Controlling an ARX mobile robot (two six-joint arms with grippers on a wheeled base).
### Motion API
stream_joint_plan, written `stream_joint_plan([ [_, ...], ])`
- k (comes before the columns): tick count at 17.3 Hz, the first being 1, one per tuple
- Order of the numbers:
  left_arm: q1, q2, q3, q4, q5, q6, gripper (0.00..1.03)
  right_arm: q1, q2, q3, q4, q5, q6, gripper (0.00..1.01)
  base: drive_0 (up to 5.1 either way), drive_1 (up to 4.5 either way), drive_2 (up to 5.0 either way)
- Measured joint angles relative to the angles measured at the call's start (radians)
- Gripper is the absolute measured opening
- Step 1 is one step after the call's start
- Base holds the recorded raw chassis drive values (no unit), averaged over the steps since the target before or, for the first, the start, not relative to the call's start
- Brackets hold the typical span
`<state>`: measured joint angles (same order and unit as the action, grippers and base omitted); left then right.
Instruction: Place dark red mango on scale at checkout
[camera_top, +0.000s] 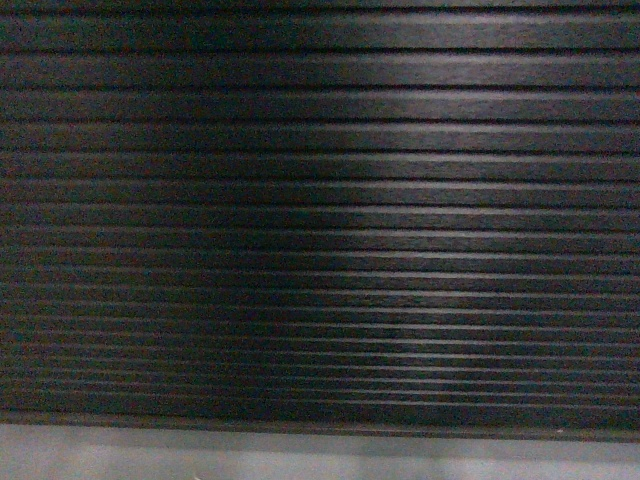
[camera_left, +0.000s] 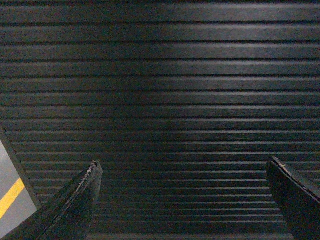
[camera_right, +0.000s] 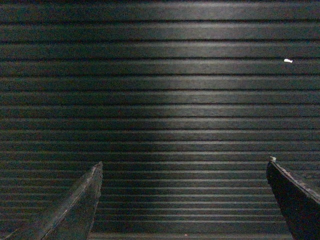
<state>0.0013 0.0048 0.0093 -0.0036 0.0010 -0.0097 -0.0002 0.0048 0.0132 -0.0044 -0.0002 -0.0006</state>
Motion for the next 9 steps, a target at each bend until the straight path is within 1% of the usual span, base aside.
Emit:
stream_joint_plan([
  [9,0.000,0.000,0.000,-0.001,-0.002,0.000,0.98,0.000,0.000,0.000,-0.001,0.000,0.000,0.98,0.0,0.00,0.0],
])
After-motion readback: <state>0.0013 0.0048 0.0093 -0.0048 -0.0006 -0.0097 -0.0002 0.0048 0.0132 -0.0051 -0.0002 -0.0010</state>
